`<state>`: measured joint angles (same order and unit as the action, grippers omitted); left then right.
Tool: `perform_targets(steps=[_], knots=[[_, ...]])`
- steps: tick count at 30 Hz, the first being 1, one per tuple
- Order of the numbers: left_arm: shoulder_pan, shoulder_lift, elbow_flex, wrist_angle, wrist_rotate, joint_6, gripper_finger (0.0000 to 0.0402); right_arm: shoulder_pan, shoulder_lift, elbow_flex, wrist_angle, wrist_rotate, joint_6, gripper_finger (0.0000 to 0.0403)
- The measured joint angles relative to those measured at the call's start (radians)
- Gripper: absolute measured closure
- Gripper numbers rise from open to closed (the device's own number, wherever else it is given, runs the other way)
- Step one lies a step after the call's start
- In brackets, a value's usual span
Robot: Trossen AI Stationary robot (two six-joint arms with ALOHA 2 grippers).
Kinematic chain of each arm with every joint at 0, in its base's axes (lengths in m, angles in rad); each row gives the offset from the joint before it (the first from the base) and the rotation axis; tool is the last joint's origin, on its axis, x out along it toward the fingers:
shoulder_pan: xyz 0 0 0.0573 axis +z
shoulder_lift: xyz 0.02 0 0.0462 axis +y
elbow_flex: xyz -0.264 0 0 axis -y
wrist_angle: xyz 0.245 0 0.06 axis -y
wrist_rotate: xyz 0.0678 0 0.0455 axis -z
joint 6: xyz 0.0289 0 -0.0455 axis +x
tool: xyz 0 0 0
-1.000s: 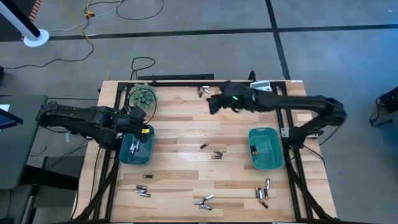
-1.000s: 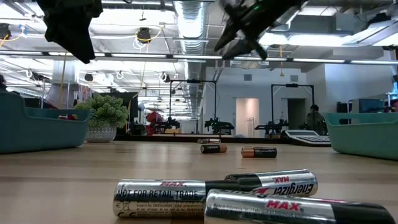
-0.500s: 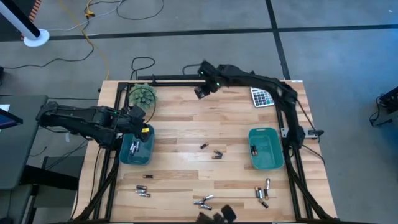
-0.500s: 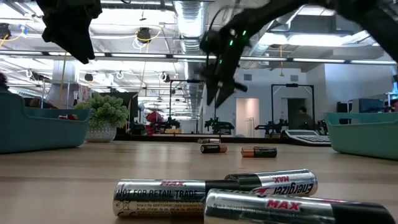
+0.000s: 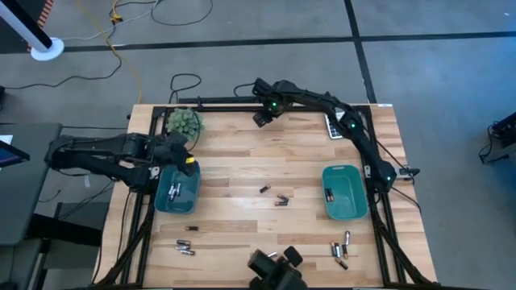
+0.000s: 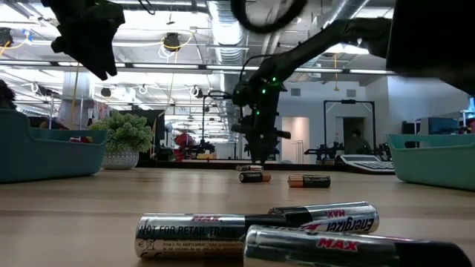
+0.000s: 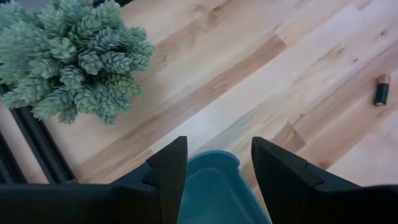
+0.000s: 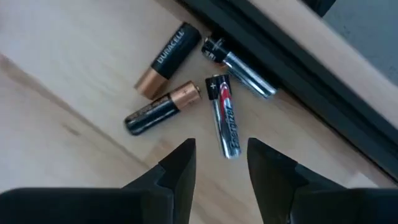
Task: Sort batteries
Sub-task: Put the silver battery into the blue bin
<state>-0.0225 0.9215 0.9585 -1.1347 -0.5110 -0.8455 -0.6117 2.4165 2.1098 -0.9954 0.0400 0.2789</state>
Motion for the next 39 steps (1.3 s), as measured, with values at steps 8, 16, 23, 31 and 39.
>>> perform_targets(steps=[8,16,23,31,39], knots=[[0.04,0.0,0.0,-0.001,0.0,0.014,0.0228,-0.037,0.055,0.037,-0.016,-0.088,-0.019,0.0231],[0.059,0.0,0.0,-0.001,0.0,0.015,0.0228,-0.045,0.055,0.037,-0.017,-0.113,-0.03,0.0331],[0.059,0.0,0.0,0.0,0.0,0.016,0.0228,-0.039,0.054,0.039,-0.058,-0.114,-0.029,0.0395],[0.058,0.0,0.0,0.0,0.0,0.042,0.0228,-0.017,0.006,0.032,-0.298,-0.09,-0.051,0.0388],[0.057,-0.02,0.0,0.0,0.01,0.067,0.0228,0.082,-0.239,-0.013,-0.347,-0.011,-0.05,0.0391]])
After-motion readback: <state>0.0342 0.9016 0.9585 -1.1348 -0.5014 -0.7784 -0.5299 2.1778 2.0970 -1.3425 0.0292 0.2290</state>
